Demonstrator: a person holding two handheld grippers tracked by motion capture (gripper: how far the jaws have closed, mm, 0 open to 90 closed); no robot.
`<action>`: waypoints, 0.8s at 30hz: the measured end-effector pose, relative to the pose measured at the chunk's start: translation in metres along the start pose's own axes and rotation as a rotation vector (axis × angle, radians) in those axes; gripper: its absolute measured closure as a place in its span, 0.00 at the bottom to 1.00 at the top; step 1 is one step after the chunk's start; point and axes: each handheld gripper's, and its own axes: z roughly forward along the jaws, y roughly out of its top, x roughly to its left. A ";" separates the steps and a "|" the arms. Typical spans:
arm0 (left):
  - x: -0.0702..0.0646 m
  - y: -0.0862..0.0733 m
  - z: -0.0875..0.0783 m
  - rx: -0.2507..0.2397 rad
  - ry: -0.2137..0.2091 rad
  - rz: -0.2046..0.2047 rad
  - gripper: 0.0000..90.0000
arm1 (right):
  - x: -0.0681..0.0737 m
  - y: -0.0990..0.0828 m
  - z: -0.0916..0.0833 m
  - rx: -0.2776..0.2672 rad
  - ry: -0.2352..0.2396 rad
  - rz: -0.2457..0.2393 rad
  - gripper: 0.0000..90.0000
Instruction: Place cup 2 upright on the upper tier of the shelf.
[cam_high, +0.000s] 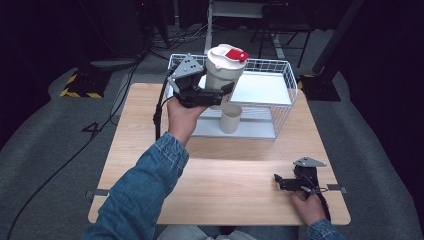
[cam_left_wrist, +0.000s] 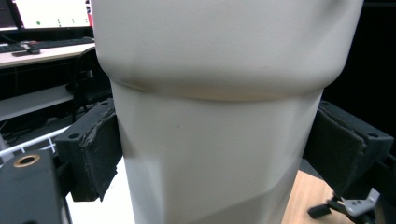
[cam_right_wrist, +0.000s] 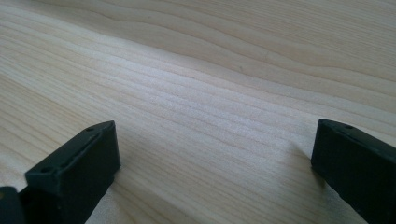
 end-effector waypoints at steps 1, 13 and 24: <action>0.002 0.001 0.003 -0.001 0.011 -0.004 0.15 | 0.000 0.000 0.000 0.000 0.000 -0.002 0.01; 0.029 -0.001 0.035 -0.016 0.062 -0.022 0.15 | 0.000 0.000 0.000 -0.002 0.004 -0.003 0.02; 0.046 -0.018 0.053 0.001 0.077 -0.016 0.15 | 0.000 0.000 0.000 -0.003 0.004 -0.004 0.02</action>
